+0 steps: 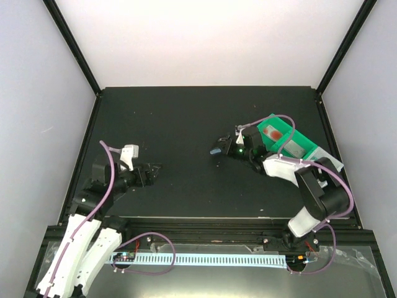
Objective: Take the credit cards out of the card holder
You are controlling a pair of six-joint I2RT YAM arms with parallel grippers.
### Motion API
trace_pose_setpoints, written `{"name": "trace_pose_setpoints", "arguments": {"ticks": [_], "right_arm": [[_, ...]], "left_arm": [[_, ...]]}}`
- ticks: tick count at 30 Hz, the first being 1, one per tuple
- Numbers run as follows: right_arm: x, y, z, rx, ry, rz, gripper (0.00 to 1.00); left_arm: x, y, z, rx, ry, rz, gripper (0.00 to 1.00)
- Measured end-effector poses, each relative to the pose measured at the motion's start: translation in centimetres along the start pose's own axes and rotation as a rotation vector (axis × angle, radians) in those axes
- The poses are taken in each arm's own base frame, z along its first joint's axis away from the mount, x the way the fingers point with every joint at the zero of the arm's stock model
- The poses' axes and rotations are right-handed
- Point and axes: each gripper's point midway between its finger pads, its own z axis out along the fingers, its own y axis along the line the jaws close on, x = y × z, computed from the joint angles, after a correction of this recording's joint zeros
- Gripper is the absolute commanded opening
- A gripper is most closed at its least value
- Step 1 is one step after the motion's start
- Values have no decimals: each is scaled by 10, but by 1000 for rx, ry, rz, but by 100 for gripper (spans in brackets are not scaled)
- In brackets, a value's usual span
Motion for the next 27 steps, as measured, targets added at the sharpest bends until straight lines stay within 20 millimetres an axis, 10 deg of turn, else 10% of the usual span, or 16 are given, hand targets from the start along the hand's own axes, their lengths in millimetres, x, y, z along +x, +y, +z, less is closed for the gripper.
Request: {"name": "trace_pose_setpoints", "arguments": {"ticks": [17, 27], "right_arm": [[161, 12, -51, -141, 382, -166, 1], [196, -27, -63, -3, 479, -174, 20]], "left_arm": [[33, -19, 13, 146, 170, -116, 93], [51, -18, 20, 176, 196, -157, 93]]}}
